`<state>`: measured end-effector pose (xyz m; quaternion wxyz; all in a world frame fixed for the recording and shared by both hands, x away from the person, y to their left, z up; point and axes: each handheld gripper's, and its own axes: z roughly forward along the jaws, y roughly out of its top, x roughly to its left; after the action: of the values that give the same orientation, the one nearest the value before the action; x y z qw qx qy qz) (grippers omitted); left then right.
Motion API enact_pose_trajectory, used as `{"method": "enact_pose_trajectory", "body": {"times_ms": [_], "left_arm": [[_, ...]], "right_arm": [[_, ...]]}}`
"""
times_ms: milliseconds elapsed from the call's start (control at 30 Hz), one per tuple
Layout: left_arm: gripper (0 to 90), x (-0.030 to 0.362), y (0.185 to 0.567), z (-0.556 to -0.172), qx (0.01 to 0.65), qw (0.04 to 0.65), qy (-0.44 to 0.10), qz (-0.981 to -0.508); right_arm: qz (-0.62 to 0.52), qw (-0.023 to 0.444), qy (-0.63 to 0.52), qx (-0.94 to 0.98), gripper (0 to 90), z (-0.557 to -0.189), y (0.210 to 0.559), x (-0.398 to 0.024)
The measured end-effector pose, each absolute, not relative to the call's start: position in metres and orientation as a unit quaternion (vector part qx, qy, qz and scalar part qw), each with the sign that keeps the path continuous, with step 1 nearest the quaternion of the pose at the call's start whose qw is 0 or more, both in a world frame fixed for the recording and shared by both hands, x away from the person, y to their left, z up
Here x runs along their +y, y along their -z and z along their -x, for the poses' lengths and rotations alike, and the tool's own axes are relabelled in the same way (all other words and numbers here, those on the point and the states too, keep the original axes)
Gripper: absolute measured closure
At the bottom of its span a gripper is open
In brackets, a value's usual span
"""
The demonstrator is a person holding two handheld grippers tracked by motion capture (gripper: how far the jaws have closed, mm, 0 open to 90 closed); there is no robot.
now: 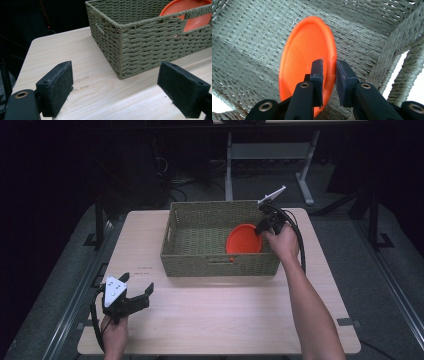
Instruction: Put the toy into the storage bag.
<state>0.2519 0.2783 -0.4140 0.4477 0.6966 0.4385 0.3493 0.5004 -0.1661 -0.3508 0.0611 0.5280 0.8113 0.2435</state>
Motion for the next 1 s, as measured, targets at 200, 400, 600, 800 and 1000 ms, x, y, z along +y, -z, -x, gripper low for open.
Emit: {"method": "enact_pose_trajectory", "body": {"times_ms": [200, 400, 600, 800, 1000], "left_arm": [[12.8, 0.2780, 0.4141, -0.2525, 0.440, 0.447, -0.349, -0.697], [12.7, 0.2782, 0.4147, -0.2539, 0.442, 0.446, -0.349, -0.696], [12.8, 0.2809, 0.4144, -0.2521, 0.444, 0.446, -0.349, -0.694], [12.8, 0.2798, 0.4142, -0.2523, 0.441, 0.445, -0.349, -0.697], [12.8, 0.2789, 0.4145, -0.2515, 0.439, 0.448, -0.348, -0.696]], "right_arm": [[-0.529, 0.062, -0.244, 0.811, 75.8, -0.5010, 0.3529, -0.1678], [-0.529, 0.062, -0.244, 0.810, 75.4, -0.5022, 0.3535, -0.1677], [-0.539, 0.066, -0.244, 0.804, 73.1, -0.5028, 0.3556, -0.1723], [-0.532, 0.064, -0.251, 0.806, 71.5, -0.5014, 0.3544, -0.1694], [-0.521, 0.054, -0.262, 0.810, 68.7, -0.4982, 0.3506, -0.1653]]}}
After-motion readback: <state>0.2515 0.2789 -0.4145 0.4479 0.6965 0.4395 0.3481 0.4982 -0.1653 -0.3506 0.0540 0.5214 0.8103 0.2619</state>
